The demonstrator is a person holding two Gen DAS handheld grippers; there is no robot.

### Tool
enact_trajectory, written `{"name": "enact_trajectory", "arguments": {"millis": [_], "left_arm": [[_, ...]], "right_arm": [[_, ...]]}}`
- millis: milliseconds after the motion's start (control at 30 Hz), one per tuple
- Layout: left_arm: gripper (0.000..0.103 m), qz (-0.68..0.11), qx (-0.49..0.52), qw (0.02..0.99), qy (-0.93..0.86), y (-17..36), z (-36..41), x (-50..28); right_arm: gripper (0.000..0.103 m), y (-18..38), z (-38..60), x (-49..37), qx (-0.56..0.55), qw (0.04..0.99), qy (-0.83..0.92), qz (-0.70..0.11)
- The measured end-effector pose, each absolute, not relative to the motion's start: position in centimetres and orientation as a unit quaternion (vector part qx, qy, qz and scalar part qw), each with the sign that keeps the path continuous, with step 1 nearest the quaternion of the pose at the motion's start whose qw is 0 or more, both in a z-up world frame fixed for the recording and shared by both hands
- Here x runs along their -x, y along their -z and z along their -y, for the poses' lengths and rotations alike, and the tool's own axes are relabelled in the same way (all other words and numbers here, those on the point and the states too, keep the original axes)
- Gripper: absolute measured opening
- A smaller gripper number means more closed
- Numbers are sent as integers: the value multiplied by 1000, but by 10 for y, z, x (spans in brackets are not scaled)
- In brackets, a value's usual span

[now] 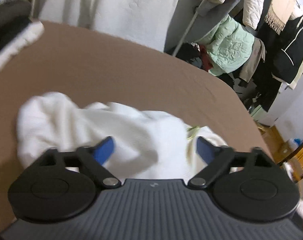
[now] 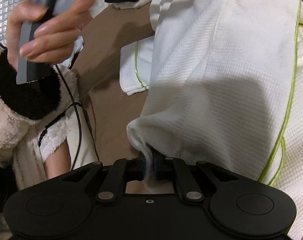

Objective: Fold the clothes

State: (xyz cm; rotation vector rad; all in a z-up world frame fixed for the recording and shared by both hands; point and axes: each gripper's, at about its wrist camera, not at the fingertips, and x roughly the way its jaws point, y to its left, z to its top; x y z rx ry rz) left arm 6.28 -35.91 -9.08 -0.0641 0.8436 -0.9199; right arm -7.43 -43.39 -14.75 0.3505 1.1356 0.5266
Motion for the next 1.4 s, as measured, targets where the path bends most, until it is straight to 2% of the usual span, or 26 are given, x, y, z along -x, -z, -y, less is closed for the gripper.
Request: {"name": "enact_trajectory", "arguments": {"millis": [33, 100, 133, 167, 200, 233, 333, 400, 500, 667, 833, 900, 1000, 1100, 1200, 1333, 1400], "left_arm": [[103, -400, 16, 813, 423, 97, 372, -64], [92, -404, -62, 829, 381, 117, 398, -66], [65, -411, -87, 834, 359, 126, 403, -68], [47, -414, -101, 837, 344, 130, 405, -69], [41, -409, -88, 841, 344, 126, 397, -66], [29, -404, -75, 844, 345, 121, 389, -64], [10, -358, -93, 868, 332, 92, 357, -38], [10, -323, -119, 884, 316, 71, 332, -14], [5, -318, -75, 890, 317, 51, 281, 10], [5, -283, -26, 912, 295, 20, 208, 41], [5, -248, -14, 928, 279, -19, 164, 58], [5, -275, -12, 921, 277, -20, 152, 56], [5, -398, 16, 868, 295, 8, 146, 41], [5, -487, 19, 808, 332, 54, 158, 42], [6, -493, -31, 789, 366, 65, 174, 59], [11, -462, -38, 778, 424, 43, 176, 67], [32, -428, -11, 776, 462, 23, 162, 65]], "right_arm": [[8, 146, 434, 76, -162, 798, -243, -527], [9, 145, 433, 80, -161, 802, -237, -524], [9, 144, 432, 82, -161, 804, -235, -522], [10, 140, 433, 86, -158, 807, -237, -517], [10, 138, 436, 89, -160, 812, -236, -510], [10, 137, 438, 92, -162, 816, -235, -503], [10, 132, 455, 98, -200, 818, -220, -493], [11, 127, 461, 100, -212, 823, -212, -482], [11, 116, 464, 100, -208, 837, -203, -463], [8, 102, 479, 105, -255, 831, -220, -443], [7, 83, 439, 120, -217, 810, -308, -450], [7, 71, 431, 128, -207, 809, -341, -431], [12, 65, 437, 126, -215, 822, -318, -420], [25, 66, 462, 124, -262, 831, -261, -415], [38, 74, 499, 120, -329, 831, -192, -406], [43, 84, 527, 120, -369, 837, -95, -393], [47, 86, 540, 120, -377, 839, -52, -388]]}}
